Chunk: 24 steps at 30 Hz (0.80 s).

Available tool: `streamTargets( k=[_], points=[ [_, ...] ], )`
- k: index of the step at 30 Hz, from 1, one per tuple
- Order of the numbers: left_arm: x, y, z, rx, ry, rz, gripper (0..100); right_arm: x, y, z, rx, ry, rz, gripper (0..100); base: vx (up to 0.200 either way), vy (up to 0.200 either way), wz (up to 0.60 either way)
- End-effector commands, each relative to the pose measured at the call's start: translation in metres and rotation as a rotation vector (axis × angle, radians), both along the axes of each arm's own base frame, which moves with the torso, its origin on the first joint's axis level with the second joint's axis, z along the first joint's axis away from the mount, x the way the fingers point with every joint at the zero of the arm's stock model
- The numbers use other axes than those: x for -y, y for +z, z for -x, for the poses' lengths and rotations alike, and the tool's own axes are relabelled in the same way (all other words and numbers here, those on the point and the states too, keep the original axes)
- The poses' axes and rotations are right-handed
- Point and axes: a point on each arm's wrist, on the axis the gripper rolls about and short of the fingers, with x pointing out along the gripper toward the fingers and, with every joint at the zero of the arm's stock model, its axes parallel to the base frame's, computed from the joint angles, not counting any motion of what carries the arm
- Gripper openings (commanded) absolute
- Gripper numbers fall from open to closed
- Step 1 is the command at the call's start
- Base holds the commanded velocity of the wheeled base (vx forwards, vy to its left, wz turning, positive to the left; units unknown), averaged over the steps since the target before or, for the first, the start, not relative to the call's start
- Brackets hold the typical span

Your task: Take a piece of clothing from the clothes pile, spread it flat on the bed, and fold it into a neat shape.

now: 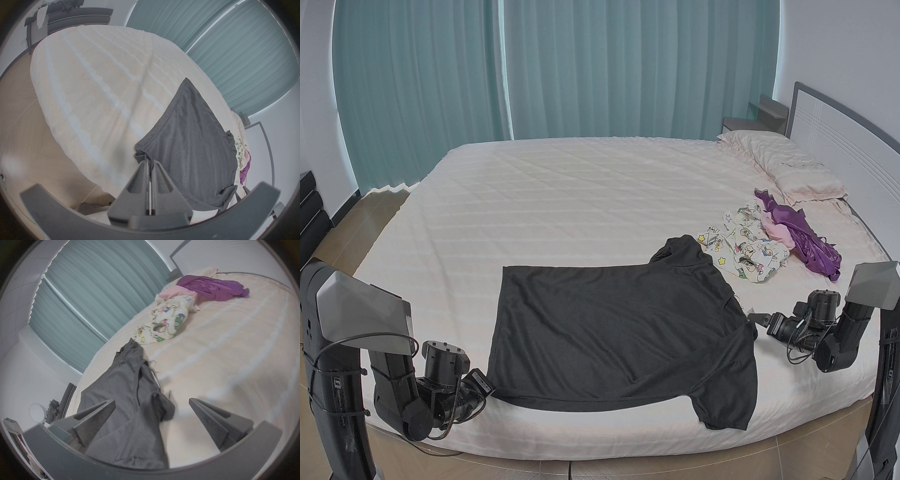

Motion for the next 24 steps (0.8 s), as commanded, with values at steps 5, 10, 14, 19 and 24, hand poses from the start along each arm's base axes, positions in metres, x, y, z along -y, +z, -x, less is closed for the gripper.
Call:
streamTargets(
  k=[5, 10, 14, 19, 24],
  points=[
    [0.000, -0.001, 0.000, -0.002, -0.001, 0.002, 0, -0.009, 0.005, 0.054, -0.124, 0.005, -0.029, 100, 0.000, 0.000, 0.00],
    [0.000, -0.001, 0.000, -0.004, -0.002, 0.003, 0, -0.029, -0.005, 0.063, -0.157, 0.059, -0.023, 100, 0.000, 0.000, 0.00],
    [0.000, -0.001, 0.000, -0.004, -0.001, 0.002, 0, -0.034, -0.015, 0.062, -0.183, 0.066, -0.009, 100, 0.000, 0.000, 0.00],
    [0.000, -0.001, 0.000, -0.004, -0.001, 0.002, 0, -0.034, -0.024, 0.059, -0.191, 0.054, 0.012, 100, 0.000, 0.000, 0.00],
    [0.000, -0.001, 0.000, -0.004, -0.001, 0.002, 0, -0.037, -0.025, 0.058, -0.188, 0.068, 0.018, 0, 0.000, 0.000, 0.00]
  ],
)
